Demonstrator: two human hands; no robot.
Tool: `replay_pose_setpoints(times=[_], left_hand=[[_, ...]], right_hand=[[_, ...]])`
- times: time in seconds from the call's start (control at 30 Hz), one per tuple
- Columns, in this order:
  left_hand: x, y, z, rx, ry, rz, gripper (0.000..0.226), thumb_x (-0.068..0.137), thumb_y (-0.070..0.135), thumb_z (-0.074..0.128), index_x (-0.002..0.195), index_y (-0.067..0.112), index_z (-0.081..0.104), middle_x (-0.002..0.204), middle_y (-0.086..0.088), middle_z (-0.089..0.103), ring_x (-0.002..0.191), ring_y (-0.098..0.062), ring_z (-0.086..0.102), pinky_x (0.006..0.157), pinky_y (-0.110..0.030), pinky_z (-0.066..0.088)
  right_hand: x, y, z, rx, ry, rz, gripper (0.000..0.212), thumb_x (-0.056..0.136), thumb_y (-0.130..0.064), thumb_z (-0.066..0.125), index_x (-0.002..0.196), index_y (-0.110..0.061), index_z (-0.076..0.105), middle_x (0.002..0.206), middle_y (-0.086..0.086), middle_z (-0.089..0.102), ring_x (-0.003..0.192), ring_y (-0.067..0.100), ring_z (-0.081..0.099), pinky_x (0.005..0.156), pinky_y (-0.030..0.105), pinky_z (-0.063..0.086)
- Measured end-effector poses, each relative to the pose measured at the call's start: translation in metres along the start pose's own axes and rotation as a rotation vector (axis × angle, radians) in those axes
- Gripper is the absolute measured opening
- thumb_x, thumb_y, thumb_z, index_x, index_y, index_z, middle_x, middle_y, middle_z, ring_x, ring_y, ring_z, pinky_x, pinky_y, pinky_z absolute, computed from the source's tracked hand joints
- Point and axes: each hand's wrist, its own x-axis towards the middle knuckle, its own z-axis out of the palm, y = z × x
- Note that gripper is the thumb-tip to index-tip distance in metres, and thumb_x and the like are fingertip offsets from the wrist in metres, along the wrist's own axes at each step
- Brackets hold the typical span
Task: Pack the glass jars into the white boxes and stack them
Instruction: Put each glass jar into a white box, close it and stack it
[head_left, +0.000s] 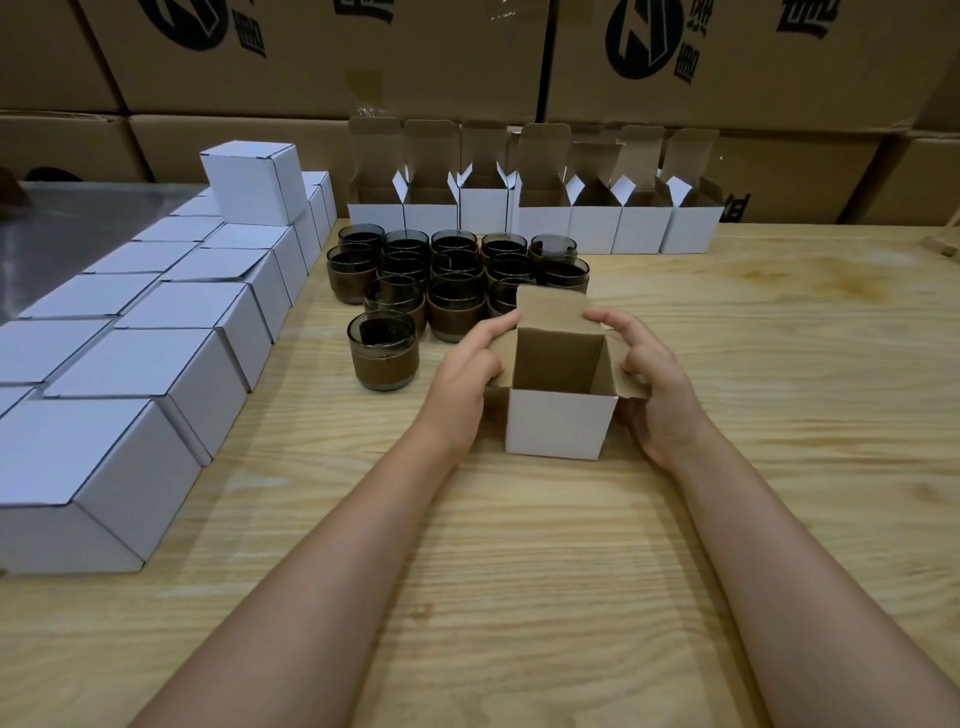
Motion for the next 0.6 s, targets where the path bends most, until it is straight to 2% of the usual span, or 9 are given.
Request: replay_pose_setpoints(times=[0.1,0.2,0.3,0.37,0.47,0.53,0.6], left_hand=[[-0.001,0.0,0.002,0.015,-0.004,0.006,0.057,0.075,0.02,0.033,0.129,0.019,0.052,0.106,0.021,0.06,0.089,0.011,0.058,0.071,-0.01,0.045],[-0.004,0.0,0.002,-0.008,-0.019,0.018,0.048,0.081,0.03,0.045,0.127,0.021,0.05,0.112,0.017,0.06,0.097,0.01,0.059,0.077,-0.011,0.046],[-0.006,0.001,-0.001,0.072,-0.057,0.043,0.073,0.07,0.053,0.06,0.134,0.023,0.044,0.125,0.008,0.056,0.111,-0.002,0.057,0.087,-0.019,0.048],[-0.007,0.004,-0.003,0.135,-0.087,0.045,0.084,0.061,0.057,0.065,0.136,0.026,0.042,0.13,0.005,0.052,0.114,-0.008,0.056,0.09,-0.024,0.05],[-0.007,0.007,-0.005,0.144,-0.102,0.043,0.083,0.057,0.055,0.07,0.132,0.03,0.046,0.132,0.004,0.053,0.117,-0.01,0.055,0.095,-0.027,0.049],[-0.007,0.009,-0.005,0.142,-0.096,0.031,0.079,0.059,0.049,0.075,0.13,0.031,0.047,0.131,0.005,0.054,0.117,-0.008,0.055,0.095,-0.026,0.049],[-0.006,0.009,-0.004,0.137,-0.081,0.014,0.071,0.064,0.04,0.076,0.13,0.032,0.049,0.129,0.009,0.055,0.116,-0.003,0.054,0.094,-0.023,0.049]], right_hand=[[-0.002,0.003,0.0,0.025,0.01,-0.005,0.051,0.067,-0.018,0.038,0.113,-0.017,0.059,0.089,-0.005,0.067,0.072,0.007,0.062,0.055,0.018,0.047],[-0.002,0.005,-0.001,0.035,0.013,-0.025,0.053,0.067,-0.018,0.037,0.115,-0.018,0.058,0.093,-0.002,0.065,0.075,0.007,0.062,0.058,0.019,0.048],[-0.003,0.006,-0.003,0.025,-0.005,-0.033,0.054,0.068,-0.017,0.036,0.118,-0.022,0.058,0.1,-0.004,0.065,0.082,0.011,0.063,0.061,0.021,0.05],[-0.003,0.003,-0.005,-0.005,-0.013,-0.019,0.055,0.069,-0.017,0.035,0.117,-0.025,0.06,0.108,-0.002,0.062,0.087,0.014,0.063,0.062,0.022,0.05],[-0.001,-0.007,-0.007,-0.141,-0.019,0.034,0.055,0.066,-0.02,0.037,0.114,-0.027,0.062,0.109,-0.001,0.059,0.088,0.014,0.059,0.062,0.022,0.048],[-0.003,-0.019,-0.007,-0.246,-0.034,0.076,0.054,0.067,-0.022,0.039,0.116,-0.027,0.062,0.112,0.001,0.055,0.086,0.005,0.056,0.064,0.016,0.046],[-0.003,-0.038,-0.008,-0.52,-0.047,0.127,0.045,0.08,-0.028,0.045,0.123,-0.032,0.059,0.123,0.002,0.047,0.093,-0.003,0.05,0.072,0.011,0.04]])
